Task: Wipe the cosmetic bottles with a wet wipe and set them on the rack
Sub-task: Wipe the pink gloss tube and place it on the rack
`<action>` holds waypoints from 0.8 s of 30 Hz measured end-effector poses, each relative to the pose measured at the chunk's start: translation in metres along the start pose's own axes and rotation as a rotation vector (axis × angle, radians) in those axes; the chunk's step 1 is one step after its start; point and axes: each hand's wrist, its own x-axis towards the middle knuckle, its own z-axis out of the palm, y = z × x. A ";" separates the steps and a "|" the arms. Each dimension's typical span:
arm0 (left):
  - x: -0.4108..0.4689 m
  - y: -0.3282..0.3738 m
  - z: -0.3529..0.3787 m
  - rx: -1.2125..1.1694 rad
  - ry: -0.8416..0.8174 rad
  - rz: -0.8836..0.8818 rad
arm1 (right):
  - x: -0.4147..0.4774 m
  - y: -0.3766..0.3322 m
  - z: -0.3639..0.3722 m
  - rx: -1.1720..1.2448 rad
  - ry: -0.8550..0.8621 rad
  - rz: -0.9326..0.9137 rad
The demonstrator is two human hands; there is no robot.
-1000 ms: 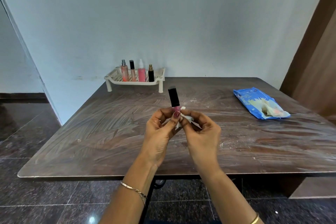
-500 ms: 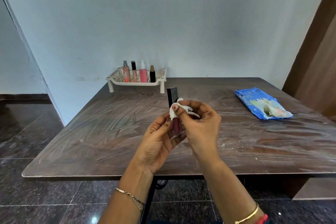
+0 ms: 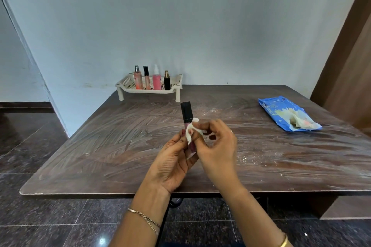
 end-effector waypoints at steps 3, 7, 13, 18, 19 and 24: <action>0.001 -0.004 0.000 -0.018 0.005 -0.012 | -0.006 0.008 -0.001 -0.060 0.020 -0.035; 0.003 -0.012 0.002 0.052 -0.004 0.018 | 0.007 0.004 -0.005 0.054 0.077 0.029; 0.006 -0.019 -0.005 0.389 0.093 0.228 | 0.023 -0.001 -0.011 0.250 0.124 -0.009; 0.007 -0.016 -0.006 0.713 0.225 0.379 | -0.005 0.010 -0.003 0.180 0.138 -0.142; 0.007 -0.017 -0.006 0.811 0.254 0.402 | -0.009 0.012 -0.002 0.128 0.118 -0.181; 0.002 -0.016 -0.003 1.132 0.362 0.632 | -0.001 0.011 -0.010 -0.251 0.098 -0.385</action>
